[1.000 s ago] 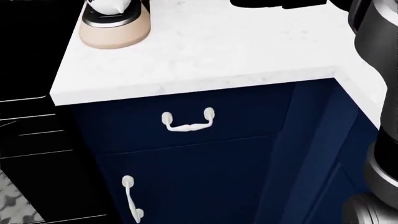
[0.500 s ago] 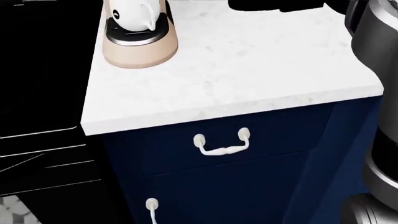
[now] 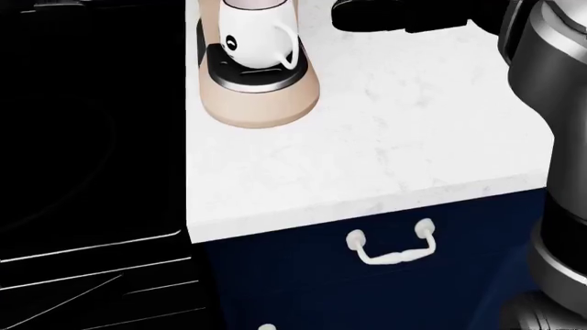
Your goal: Press the button on the coffee machine to serve coffee.
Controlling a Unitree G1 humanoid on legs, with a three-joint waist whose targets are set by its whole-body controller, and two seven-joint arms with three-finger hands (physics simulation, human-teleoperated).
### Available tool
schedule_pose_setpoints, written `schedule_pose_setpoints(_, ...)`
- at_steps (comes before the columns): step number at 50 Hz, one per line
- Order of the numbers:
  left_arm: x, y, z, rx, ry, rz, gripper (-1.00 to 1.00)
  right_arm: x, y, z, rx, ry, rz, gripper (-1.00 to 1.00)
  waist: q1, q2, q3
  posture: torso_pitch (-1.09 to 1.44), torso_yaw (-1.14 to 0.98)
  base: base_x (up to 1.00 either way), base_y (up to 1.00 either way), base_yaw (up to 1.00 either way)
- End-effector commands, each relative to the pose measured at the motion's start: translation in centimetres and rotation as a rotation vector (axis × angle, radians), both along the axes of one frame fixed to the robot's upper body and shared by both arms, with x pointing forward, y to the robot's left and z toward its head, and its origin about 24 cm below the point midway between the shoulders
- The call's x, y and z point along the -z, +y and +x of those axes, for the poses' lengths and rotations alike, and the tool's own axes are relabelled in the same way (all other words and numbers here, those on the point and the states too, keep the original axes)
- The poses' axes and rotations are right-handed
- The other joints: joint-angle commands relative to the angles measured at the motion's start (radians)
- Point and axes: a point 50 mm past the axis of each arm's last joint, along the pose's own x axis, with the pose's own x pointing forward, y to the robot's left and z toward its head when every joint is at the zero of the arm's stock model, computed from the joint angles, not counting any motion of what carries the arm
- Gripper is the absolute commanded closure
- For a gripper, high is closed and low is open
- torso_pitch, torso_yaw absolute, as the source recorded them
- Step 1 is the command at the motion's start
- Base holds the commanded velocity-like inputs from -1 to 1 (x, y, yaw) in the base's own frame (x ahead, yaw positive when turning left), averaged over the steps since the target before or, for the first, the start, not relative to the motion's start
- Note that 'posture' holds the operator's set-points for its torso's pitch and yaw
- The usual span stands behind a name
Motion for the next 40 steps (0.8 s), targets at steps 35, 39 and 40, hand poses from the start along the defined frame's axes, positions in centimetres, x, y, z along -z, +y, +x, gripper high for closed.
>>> schedule_pose_setpoints(35,-1.4,-0.3,-0.4,0.017,-0.094,0.006,-1.00,-1.2,0.2,-0.3,0.001,-0.094,0.008,-1.00,-0.006,-0.036,-0.011,0.00,0.00,0.03,0.00,0.00)
schedule_pose_setpoints(39,-1.5,-0.4,-0.5,0.018,-0.094,0.005,-1.00,-1.3,0.1,-0.4,0.008,-0.103,0.008,-1.00,-0.005,-0.037,-0.009,0.00,0.00,0.00,0.00,0.00)
schedule_pose_setpoints(40,-1.5,-0.6,-0.5,0.020,-0.094,0.005,-1.00,-1.2,0.1,-0.4,0.009,-0.099,0.005,-1.00,-0.004,-0.037,-0.008,0.00,0.00,0.00,0.00,0.00)
